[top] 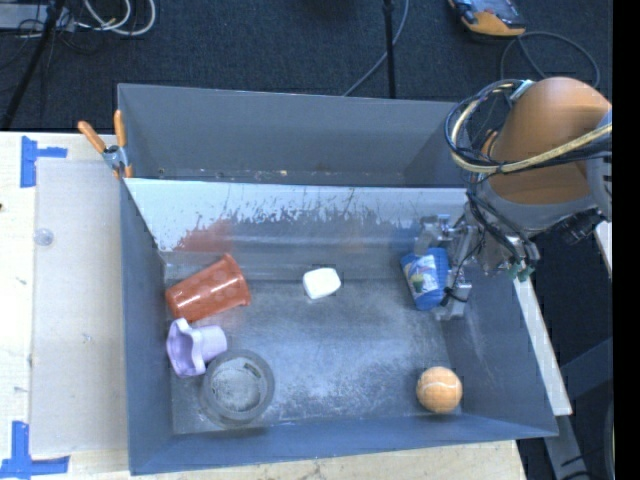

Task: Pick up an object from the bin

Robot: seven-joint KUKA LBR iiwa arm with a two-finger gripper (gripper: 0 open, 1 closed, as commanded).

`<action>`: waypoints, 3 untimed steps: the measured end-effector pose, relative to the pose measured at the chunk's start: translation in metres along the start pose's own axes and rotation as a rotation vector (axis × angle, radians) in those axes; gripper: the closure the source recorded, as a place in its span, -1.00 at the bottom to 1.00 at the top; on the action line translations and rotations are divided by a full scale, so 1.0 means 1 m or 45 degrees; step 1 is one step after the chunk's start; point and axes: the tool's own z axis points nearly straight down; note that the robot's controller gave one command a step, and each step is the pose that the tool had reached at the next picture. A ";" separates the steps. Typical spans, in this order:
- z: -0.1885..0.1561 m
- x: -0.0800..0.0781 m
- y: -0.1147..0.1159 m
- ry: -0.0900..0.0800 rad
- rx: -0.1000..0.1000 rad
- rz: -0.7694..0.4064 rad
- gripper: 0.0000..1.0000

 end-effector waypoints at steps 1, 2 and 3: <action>-0.005 -0.001 0.000 -0.010 0.001 -0.002 -1.00; 0.021 0.016 -0.019 -0.005 0.000 -0.022 -1.00; 0.071 0.038 -0.019 -0.007 0.000 -0.193 1.00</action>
Offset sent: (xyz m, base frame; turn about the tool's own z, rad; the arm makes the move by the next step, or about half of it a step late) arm -0.0270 -0.0319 -0.0346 -0.0229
